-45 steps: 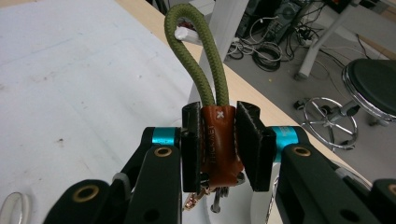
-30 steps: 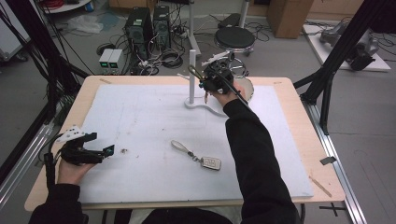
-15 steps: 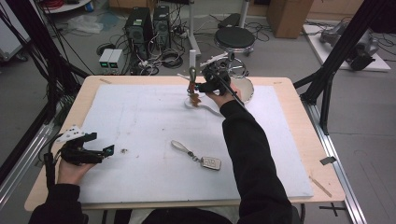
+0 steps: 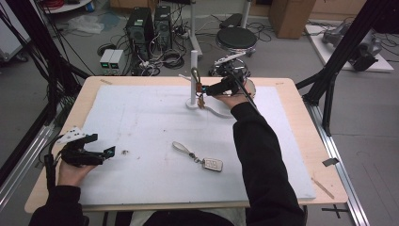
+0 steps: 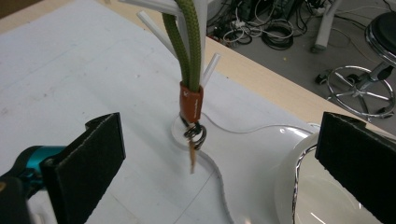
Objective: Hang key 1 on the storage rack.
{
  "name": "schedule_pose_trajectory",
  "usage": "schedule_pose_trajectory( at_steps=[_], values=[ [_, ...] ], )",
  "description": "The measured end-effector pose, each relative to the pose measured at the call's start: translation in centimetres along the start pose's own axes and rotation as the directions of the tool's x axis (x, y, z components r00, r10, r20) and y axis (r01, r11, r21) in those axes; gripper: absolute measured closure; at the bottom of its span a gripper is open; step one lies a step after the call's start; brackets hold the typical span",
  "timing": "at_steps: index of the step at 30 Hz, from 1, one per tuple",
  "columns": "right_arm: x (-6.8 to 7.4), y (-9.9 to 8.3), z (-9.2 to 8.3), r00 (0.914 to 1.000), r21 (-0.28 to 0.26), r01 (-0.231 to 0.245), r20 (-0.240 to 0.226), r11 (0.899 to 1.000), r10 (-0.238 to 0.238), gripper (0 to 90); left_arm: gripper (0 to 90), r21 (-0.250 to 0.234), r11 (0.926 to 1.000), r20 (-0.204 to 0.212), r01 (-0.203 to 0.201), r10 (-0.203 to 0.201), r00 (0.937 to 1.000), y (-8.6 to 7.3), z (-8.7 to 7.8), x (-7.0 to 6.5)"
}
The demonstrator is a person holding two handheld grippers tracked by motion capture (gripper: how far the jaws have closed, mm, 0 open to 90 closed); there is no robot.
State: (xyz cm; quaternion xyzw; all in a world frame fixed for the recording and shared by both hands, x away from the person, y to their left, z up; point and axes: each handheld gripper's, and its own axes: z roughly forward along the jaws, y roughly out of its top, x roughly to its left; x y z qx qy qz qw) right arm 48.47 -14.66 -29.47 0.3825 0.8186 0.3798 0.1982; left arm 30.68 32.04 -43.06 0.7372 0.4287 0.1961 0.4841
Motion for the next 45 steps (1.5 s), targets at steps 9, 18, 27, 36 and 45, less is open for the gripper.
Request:
schedule_pose_trajectory(
  at_steps=[9,18,27,36,45],
  values=[
    [-0.2,-1.7,-0.7,0.9998,0.017,-0.013,-0.014,1.0,0.013,0.6,1.7,0.002,1.0,0.0,-0.002,0.002,1.0,0.0,0.0,0.0],
    [0.0,-3.5,-0.5,0.9985,0.04,-0.031,-0.045,0.999,0.032,0.5,1.8,0.003,1.0,0.001,-0.002,0.002,1.0,0.0,0.0,0.0],
    [2.1,-5.5,1.1,0.9952,0.097,-0.004,-0.097,0.995,0.013,0.5,1.8,0.002,1.0,0.001,-0.002,0.002,1.0,0.0,0.0,0.0],
    [4.6,-6.2,2.1,0.9875,0.124,0.041,-0.156,0.991,-0.022,0.5,1.7,0.0,1.0,0.002,-0.003,0.003,1.0,0.0,-0.1,-0.1],
    [6.9,-7.0,3.0,0.9769,0.144,0.066,-0.211,0.987,-0.034,0.6,1.8,0.0,1.0,0.003,-0.001,0.001,1.0,0.0,0.0,0.0]
  ],
)
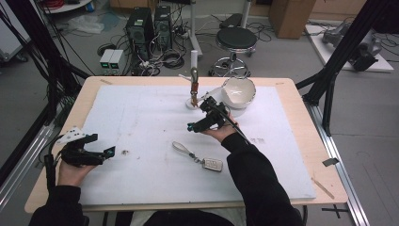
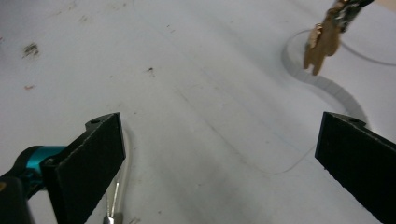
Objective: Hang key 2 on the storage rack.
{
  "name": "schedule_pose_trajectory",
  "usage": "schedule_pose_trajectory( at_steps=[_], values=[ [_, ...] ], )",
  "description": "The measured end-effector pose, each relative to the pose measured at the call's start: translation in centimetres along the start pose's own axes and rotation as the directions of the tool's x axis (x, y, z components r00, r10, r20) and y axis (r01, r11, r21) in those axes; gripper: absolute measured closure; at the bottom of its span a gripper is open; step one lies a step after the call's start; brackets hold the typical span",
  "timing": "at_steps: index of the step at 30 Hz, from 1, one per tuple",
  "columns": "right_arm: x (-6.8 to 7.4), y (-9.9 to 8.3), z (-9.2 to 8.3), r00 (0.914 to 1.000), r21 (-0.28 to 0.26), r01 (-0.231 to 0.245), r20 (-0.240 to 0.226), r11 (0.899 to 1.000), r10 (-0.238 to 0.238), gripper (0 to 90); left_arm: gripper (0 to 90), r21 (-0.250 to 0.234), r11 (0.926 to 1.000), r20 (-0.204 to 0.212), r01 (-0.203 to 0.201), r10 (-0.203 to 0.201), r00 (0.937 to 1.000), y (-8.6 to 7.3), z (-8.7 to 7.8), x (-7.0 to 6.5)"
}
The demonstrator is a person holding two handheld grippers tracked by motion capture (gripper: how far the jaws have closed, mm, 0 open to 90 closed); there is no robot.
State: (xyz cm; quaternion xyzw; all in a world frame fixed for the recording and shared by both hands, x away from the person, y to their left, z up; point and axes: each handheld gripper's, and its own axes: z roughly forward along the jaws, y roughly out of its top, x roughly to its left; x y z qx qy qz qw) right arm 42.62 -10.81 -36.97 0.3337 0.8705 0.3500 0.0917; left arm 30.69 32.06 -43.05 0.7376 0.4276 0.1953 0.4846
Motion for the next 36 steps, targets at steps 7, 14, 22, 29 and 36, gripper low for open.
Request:
schedule_pose_trajectory(
  at_steps=[7,14,22,29,36],
  values=[
    [1.6,-0.6,1.1,0.9994,0.029,0.022,-0.029,0.999,-0.021,0.5,1.7,0.001,1.0,-0.001,0.0,0.0,1.0,0.0,0.0,0.0],
    [2.7,-1.1,2.2,0.9984,0.065,0.042,-0.039,0.997,-0.04,0.6,1.8,0.0,1.0,0.0,-0.001,0.001,1.0,0.0,0.0,0.0],
    [3.3,-1.6,3.3,0.9968,0.095,0.066,-0.052,0.993,-0.061,0.6,1.8,0.001,1.0,0.002,-0.001,0.001,1.0,0.0,0.0,0.0],
    [4.0,-1.8,4.0,0.9948,0.118,0.087,-0.062,0.989,-0.08,0.6,1.8,0.003,1.0,0.002,-0.002,0.002,1.0,0.0,0.0,0.0],
    [5.0,-2.0,4.7,0.9909,0.157,0.125,-0.071,0.98,-0.115,1.9,1.8,0.001,1.0,0.002,-0.002,0.002,1.0,0.0,0.0,0.0]
  ],
)
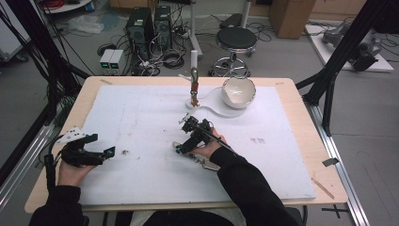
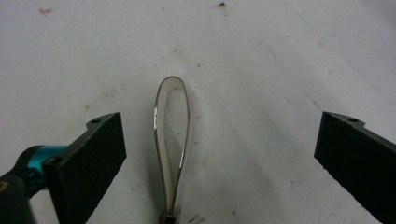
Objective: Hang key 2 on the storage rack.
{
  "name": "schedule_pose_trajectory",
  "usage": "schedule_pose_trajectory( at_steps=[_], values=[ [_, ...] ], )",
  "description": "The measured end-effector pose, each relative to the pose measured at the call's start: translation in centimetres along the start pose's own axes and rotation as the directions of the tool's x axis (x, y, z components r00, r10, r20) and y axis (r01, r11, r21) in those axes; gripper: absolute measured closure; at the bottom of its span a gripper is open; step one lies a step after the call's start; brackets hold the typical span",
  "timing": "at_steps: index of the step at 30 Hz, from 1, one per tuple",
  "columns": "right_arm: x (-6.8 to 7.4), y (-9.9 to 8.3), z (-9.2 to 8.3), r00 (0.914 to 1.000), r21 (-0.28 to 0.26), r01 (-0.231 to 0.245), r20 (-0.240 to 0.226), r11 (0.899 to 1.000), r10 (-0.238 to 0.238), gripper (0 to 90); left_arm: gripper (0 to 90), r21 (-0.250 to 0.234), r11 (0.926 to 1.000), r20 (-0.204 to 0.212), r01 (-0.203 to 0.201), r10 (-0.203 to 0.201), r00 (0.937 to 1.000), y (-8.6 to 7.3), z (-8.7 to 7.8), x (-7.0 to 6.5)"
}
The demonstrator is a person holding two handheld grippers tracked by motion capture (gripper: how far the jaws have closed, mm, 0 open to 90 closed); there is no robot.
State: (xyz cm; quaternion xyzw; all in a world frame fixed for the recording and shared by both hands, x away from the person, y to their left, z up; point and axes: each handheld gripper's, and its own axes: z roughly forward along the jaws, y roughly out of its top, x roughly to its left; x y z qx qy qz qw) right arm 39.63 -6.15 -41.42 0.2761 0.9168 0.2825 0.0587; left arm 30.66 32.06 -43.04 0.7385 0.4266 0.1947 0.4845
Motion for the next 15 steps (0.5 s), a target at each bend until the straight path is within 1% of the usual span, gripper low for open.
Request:
schedule_pose_trajectory(
  at_steps=[1,2,3,5,6,7,9,10,11,12,13,14,15],
  values=[
    [0.0,0.0,0.0,1.0,0.0,0.0,0.0,1.0,0.0,1.9,1.8,0.0,1.0,0.0,0.0,0.0,1.0,0.0,0.0,0.0],
    [0.3,0.0,0.2,0.9998,0.012,0.016,-0.008,1.0,-0.016,4.0,1.8,0.0,1.0,0.0,0.001,-0.001,1.0,0.0,0.0,0.0],
    [0.3,0.0,0.2,0.9998,0.012,0.016,-0.008,1.0,-0.016,4.0,1.8,0.0,1.0,0.0,0.001,-0.001,1.0,0.0,0.0,0.0],
    [0.6,0.0,0.3,0.9993,0.018,0.037,0.003,0.999,-0.037,7.4,1.8,0.0,1.0,0.001,0.001,-0.001,1.0,0.0,0.0,0.0],
    [0.8,0.0,0.3,0.9988,0.02,0.049,0.007,0.999,-0.049,11.5,1.8,0.0,1.0,0.001,0.001,-0.001,1.0,0.0,0.0,0.0],
    [0.9,0.0,0.3,0.9984,0.019,0.057,-0.001,0.998,-0.057,16.5,1.8,0.0,1.0,0.001,0.0,0.0,1.0,0.0,0.0,0.0],
    [1.0,0.1,0.4,0.9975,0.024,0.071,-0.008,0.997,-0.071,19.9,1.8,0.001,1.0,0.001,0.0,0.0,1.0,0.0,0.0,0.0],
    [1.1,0.1,0.5,0.9966,0.029,0.082,-0.01,0.996,-0.082,23.2,1.8,0.0,1.0,0.001,0.0,0.0,1.0,0.0,0.0,0.0],
    [1.1,0.1,0.5,0.9966,0.029,0.082,-0.01,0.996,-0.082,23.2,1.8,0.0,1.0,0.001,0.0,0.0,1.0,0.0,0.0,0.0],
    [1.3,0.0,0.5,0.9958,0.037,0.091,-0.016,0.995,-0.09,26.2,1.8,0.0,1.0,0.001,0.001,-0.001,1.0,0.0,0.0,0.0],
    [1.3,0.0,0.5,0.9958,0.037,0.091,-0.016,0.995,-0.09,26.2,1.8,0.0,1.0,0.001,0.001,-0.001,1.0,0.0,0.0,0.0],
    [1.5,0.0,0.6,0.9945,0.041,0.102,-0.025,0.994,-0.101,31.9,1.8,0.0,1.0,0.001,0.001,-0.001,1.0,0.0,0.0,0.0],
    [1.5,0.0,0.6,0.9942,0.043,0.106,-0.021,0.993,-0.105,35.1,1.8,0.0,1.0,0.001,0.001,-0.001,1.0,0.0,0.0,0.0]
  ],
)
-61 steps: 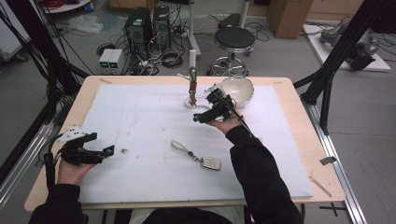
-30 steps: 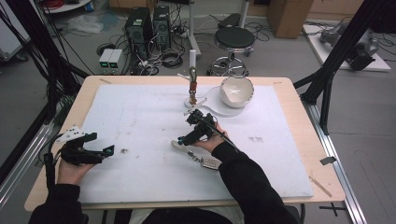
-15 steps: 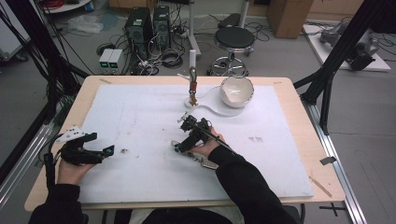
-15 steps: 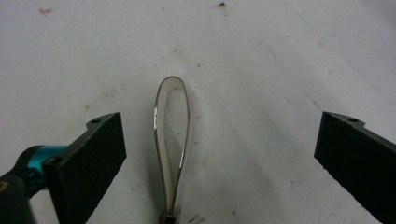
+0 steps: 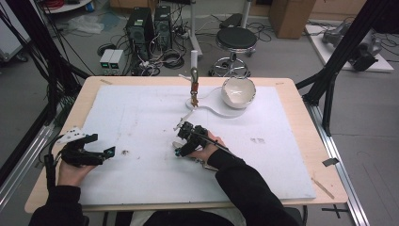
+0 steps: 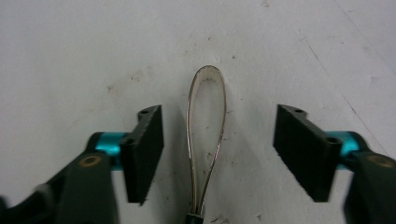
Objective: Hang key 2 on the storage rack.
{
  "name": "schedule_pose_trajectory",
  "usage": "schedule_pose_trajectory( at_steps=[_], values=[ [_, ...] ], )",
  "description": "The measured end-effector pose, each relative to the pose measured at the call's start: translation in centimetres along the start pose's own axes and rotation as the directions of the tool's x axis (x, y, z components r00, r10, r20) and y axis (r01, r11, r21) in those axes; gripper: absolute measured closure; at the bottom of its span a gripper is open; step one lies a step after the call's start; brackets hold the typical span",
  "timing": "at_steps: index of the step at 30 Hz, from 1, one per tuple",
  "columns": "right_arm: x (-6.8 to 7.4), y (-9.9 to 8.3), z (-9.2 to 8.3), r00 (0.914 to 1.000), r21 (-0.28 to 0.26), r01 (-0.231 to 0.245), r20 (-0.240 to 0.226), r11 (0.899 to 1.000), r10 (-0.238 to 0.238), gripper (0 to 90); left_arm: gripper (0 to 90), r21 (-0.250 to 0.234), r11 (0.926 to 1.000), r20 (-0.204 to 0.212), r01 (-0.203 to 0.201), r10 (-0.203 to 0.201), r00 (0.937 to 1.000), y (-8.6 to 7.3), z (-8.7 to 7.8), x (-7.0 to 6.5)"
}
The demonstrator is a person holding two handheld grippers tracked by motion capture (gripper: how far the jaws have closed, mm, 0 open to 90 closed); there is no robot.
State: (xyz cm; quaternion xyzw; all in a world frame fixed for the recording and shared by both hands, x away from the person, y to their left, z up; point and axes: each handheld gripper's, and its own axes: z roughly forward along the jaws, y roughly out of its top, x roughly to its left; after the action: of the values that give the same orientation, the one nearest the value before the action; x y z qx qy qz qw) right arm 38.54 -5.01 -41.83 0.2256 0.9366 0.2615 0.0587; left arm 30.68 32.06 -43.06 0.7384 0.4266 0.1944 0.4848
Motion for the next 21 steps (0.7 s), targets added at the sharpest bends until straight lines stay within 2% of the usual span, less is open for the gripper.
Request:
schedule_pose_trajectory(
  at_steps=[1,2,3,5,6,8,9,10,11,12,13,15,18,21],
  values=[
    [0.1,0.0,0.0,1.0,0.001,0.003,-0.001,1.0,-0.003,39.0,1.8,0.001,1.0,0.0,0.0,0.0,1.0,0.0,0.0,0.0],
    [0.1,0.0,0.0,1.0,0.001,0.003,-0.001,1.0,-0.003,39.0,1.8,0.001,1.0,0.0,0.0,0.0,1.0,0.0,0.0,0.0],
    [0.2,0.0,0.1,0.9999,0.01,0.009,-0.005,1.0,-0.009,47.1,1.8,0.001,1.0,0.0,-0.001,0.001,1.0,0.0,0.0,0.0],
    [0.3,0.0,0.2,0.9997,0.014,0.025,-0.004,1.0,-0.025,52.6,1.8,0.001,1.0,0.0,0.0,0.0,1.0,0.0,0.0,0.0],
    [0.3,0.0,0.2,0.9997,0.014,0.025,-0.004,1.0,-0.025,52.6,1.8,0.001,1.0,0.0,0.0,0.0,1.0,0.0,0.0,0.0],
    [0.5,0.1,0.2,0.9989,0.017,0.041,-0.022,0.999,-0.041,63.4,1.8,0.0,1.0,0.001,0.0,0.0,1.0,0.0,0.0,0.0],
    [0.6,0.1,0.2,0.9988,0.02,0.046,-0.017,0.999,-0.046,68.5,1.8,0.0,1.0,0.001,0.0,0.0,1.0,0.0,0.0,0.0],
    [0.6,0.1,0.2,0.9988,0.02,0.046,-0.017,0.999,-0.046,68.5,1.7,0.0,1.0,0.001,0.0,0.0,1.0,0.0,0.0,0.0],
    [0.7,0.1,0.2,0.9985,0.023,0.054,-0.012,0.998,-0.054,73.8,1.8,0.001,1.0,0.0,0.001,-0.001,1.0,0.0,0.0,0.0],
    [0.7,0.1,0.2,0.9985,0.023,0.054,-0.012,0.998,-0.054,73.8,1.7,0.001,1.0,0.0,0.001,-0.001,1.0,0.0,0.0,0.0],
    [0.8,0.1,0.3,0.9983,0.033,0.059,-0.002,0.998,-0.059,81.0,1.8,0.001,1.0,0.0,0.0,0.0,1.0,0.0,0.0,0.0],
    [0.9,0.0,0.2,0.9981,0.037,0.061,-0.005,0.997,-0.061,85.2,1.8,0.001,1.0,0.001,0.0,0.0,1.0,0.0,0.0,0.0],
    [1.2,0.0,0.1,0.997,0.045,0.077,0.006,0.996,-0.077,86.4,1.8,0.001,1.0,0.0,0.0,0.0,1.0,0.0,0.0,0.0],
    [1.1,0.0,-0.1,0.9967,0.041,0.081,-0.011,0.996,-0.08,86.8,1.8,0.002,1.0,0.0,-0.001,0.001,1.0,0.0,0.0,0.0]
  ],
)
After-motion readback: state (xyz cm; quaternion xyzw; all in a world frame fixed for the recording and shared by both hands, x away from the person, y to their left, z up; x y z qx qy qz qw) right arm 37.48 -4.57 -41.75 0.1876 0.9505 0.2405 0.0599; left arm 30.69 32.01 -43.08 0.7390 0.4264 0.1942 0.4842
